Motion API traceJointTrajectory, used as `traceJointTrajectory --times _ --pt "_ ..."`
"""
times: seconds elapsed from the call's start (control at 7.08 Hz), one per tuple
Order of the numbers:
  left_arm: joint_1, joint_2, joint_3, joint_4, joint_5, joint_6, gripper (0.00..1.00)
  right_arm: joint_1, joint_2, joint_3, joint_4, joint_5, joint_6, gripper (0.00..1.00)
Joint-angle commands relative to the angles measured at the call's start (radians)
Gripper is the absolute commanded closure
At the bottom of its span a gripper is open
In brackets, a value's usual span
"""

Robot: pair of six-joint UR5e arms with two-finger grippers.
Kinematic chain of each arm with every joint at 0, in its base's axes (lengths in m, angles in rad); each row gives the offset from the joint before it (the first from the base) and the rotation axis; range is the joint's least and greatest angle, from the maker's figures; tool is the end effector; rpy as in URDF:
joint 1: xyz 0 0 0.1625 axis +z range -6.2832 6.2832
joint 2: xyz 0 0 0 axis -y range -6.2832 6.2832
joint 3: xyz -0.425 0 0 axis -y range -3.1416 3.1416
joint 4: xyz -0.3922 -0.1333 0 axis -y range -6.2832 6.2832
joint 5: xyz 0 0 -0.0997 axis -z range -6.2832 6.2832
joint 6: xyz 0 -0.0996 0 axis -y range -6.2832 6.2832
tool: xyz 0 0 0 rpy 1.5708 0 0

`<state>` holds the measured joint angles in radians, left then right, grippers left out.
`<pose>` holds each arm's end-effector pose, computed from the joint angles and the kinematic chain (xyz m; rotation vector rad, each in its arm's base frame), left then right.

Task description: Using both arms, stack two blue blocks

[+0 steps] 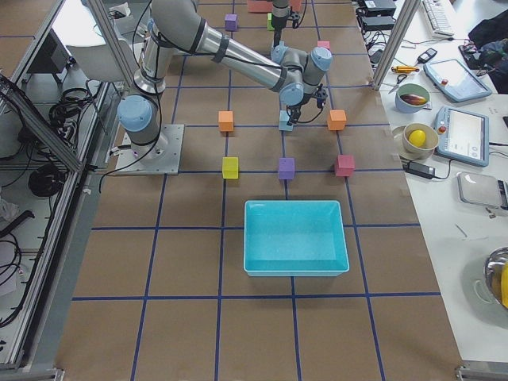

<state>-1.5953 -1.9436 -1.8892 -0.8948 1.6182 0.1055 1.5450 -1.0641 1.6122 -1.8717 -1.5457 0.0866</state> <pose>-0.1421 -0.5518 0.2073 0.2016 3.0882 0.0265 0.1199 -0.6166 0.2088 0.1790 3.0951 0.3861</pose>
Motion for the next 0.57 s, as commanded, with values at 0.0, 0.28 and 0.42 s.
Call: traceJointTrajectory --times 0.0,0.28,0.42 --pt "0.0 -0.003 -0.002 0.004 -0.001 -0.01 0.03 0.0 0.001 0.031 -0.047 0.003 -0.008 0.0" --pt "0.0 -0.009 -0.007 0.014 0.0 -0.009 0.07 0.0 0.001 0.041 -0.09 0.001 -0.008 0.8" --pt "0.0 -0.011 -0.007 0.014 0.0 -0.009 0.09 0.0 0.0 0.041 -0.09 -0.001 0.002 1.0"
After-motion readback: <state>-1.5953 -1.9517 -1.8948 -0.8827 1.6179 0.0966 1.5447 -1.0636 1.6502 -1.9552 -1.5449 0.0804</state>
